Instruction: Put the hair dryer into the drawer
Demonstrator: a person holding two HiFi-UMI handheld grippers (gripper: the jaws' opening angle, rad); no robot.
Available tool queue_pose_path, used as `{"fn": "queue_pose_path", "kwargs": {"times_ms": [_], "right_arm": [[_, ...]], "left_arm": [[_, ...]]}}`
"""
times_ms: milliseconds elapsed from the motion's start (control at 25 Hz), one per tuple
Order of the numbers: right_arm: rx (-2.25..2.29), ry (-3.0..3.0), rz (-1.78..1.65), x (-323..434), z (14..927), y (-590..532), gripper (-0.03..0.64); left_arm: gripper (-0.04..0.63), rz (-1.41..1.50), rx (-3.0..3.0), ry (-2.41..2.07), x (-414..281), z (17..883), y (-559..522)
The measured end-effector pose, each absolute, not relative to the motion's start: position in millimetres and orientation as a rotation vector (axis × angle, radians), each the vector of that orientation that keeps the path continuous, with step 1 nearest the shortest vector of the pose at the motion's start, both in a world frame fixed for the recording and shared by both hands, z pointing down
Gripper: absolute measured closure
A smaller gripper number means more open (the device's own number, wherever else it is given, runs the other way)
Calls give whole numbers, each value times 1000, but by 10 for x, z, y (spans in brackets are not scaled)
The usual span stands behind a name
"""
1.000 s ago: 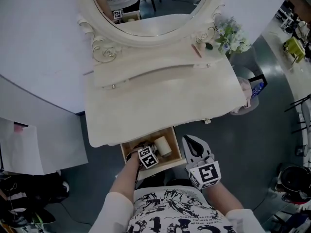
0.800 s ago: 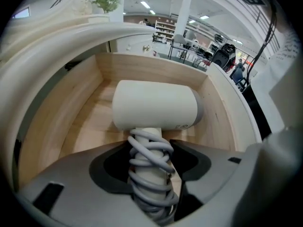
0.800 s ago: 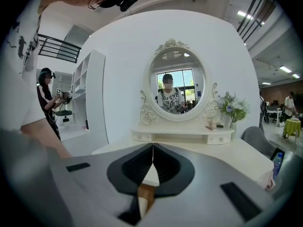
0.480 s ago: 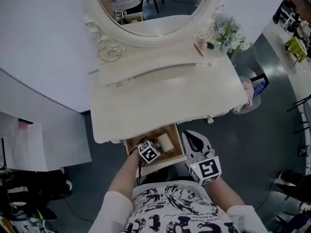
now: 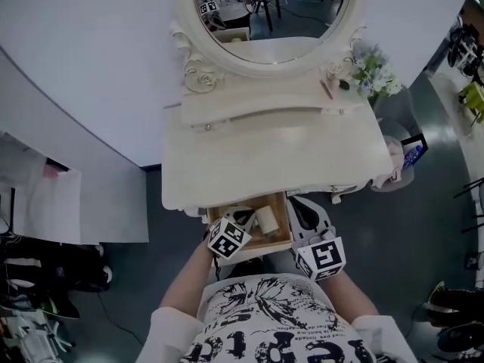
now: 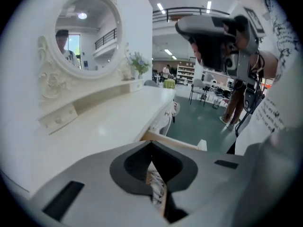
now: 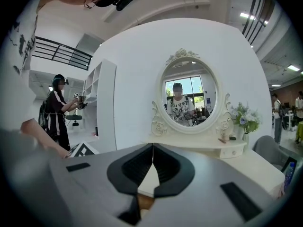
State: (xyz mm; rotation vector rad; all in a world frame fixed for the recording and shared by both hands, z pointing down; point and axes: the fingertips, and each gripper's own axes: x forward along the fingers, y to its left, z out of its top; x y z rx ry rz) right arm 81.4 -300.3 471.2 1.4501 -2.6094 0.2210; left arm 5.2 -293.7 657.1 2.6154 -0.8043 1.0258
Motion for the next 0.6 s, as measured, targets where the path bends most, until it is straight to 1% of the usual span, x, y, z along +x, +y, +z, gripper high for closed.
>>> {"fn": "queue_pose_path", "kwargs": {"times_ms": [160, 320, 400, 600], "right_arm": [[1387, -2669, 200, 679, 4603, -2959, 600], [1326, -2704, 188, 552, 4552, -2921, 600], [1308, -2712, 176, 505, 4527, -2907, 600], [1264, -2734, 148, 400, 4460, -2859, 600]], "left_arm": [[575, 837, 2708, -1017, -73, 5848, -3027], [575, 567, 2739, -1260, -269, 5124, -3047], [575, 459, 2730, -1359, -392, 4857, -3022], [575, 302, 2708, -1549, -705, 4385, -2892]]}}
